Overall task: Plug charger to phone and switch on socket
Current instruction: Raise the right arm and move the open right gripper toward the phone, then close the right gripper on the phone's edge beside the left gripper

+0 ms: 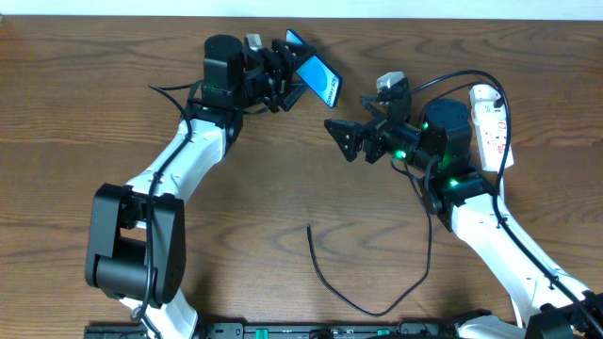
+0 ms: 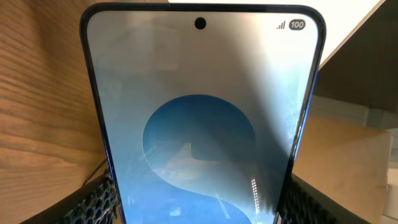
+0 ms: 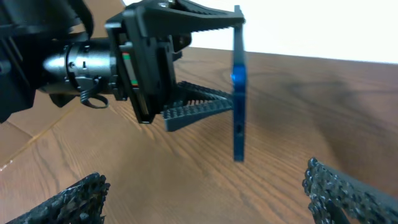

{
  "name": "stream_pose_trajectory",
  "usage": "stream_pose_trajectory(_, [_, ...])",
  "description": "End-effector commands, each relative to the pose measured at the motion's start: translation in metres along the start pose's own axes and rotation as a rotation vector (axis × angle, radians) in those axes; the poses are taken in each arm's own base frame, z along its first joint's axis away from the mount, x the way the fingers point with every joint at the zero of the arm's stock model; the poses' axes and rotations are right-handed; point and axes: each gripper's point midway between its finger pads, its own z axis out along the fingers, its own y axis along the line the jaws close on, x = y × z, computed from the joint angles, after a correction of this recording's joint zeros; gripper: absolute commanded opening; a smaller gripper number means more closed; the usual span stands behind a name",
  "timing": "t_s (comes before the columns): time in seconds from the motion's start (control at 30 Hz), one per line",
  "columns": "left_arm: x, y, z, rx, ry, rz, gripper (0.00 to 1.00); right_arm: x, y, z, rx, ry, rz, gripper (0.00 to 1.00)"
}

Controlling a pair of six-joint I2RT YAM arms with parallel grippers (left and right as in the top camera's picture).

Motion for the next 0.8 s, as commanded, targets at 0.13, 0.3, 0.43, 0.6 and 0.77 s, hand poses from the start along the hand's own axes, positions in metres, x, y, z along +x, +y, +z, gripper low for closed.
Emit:
stream_pose_trajectory(0.13, [0.027, -0.022, 0.003, 0.037, 0.053, 0.044, 0.07, 0.0, 0.0, 0.006, -0.009, 0.006, -0.055, 0.99])
stream_pose_trajectory(0.3, [0.037, -0.022, 0.005, 0.038, 0.093, 0.044, 0.08, 0.008, -0.007, 0.012, 0.004, 0.026, -0.041, 0.99])
stream_pose_trajectory(0.43, [0.042, -0.022, 0.005, 0.039, 0.123, 0.044, 0.07, 0.009, -0.01, 0.013, 0.016, 0.027, -0.039, 0.99])
stream_pose_trajectory(0.6, [0.052, -0.022, 0.007, 0.039, 0.155, 0.047, 0.07, 0.004, -0.01, 0.013, 0.015, 0.008, -0.05, 0.99])
stream_pose_trajectory(0.77, [0.064, -0.022, 0.012, 0.034, 0.178, 0.038, 0.08, 0.002, -0.015, 0.012, 0.049, -0.001, -0.028, 0.99])
